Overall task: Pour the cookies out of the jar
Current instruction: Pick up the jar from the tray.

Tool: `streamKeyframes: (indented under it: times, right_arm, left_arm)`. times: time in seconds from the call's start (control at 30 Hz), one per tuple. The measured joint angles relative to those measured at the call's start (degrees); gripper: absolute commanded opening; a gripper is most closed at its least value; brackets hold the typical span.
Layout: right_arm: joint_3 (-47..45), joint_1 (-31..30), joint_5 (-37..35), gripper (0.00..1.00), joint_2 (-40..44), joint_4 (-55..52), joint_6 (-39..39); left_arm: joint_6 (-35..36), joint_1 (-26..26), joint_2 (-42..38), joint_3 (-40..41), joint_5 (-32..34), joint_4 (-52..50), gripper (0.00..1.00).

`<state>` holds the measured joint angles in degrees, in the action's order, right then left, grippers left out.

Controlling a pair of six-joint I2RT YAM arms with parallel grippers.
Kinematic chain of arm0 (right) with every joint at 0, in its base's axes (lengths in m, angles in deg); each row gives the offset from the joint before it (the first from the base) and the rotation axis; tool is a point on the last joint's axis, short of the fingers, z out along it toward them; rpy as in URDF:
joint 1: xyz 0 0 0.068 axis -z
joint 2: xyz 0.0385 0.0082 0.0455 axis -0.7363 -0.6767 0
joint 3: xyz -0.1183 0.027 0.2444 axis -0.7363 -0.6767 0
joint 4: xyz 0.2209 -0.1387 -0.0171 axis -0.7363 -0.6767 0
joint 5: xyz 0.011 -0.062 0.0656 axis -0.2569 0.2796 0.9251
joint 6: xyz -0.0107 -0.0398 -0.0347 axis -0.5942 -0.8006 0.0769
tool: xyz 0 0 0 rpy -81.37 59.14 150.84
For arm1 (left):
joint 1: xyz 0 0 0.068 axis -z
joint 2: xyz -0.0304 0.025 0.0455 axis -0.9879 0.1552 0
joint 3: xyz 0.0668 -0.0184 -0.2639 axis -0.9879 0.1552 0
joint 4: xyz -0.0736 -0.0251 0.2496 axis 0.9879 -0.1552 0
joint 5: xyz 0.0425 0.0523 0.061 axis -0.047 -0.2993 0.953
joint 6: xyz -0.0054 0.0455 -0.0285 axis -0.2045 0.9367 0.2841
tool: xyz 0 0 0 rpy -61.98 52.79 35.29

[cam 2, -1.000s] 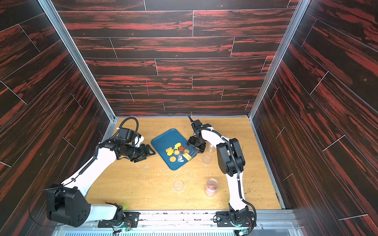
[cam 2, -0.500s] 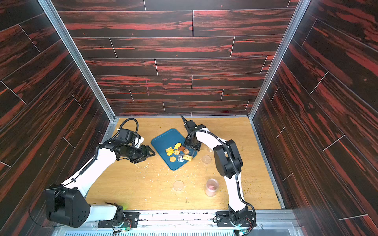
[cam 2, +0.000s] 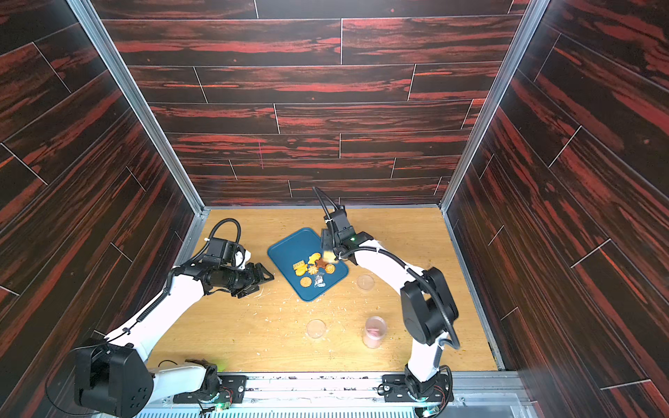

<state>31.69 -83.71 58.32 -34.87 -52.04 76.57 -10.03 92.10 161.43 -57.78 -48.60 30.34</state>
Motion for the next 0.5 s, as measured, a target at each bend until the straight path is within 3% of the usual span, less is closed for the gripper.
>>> streamKeyframes:
  times: [0.5]
  right_arm:
    - [-1.64, -9.9, -6.82, 0.64, 3.23, 9.66, -13.29]
  left_arm:
    - [-2.36, 0.0, -2.05, 0.55, 0.02, 1.09, 0.74]
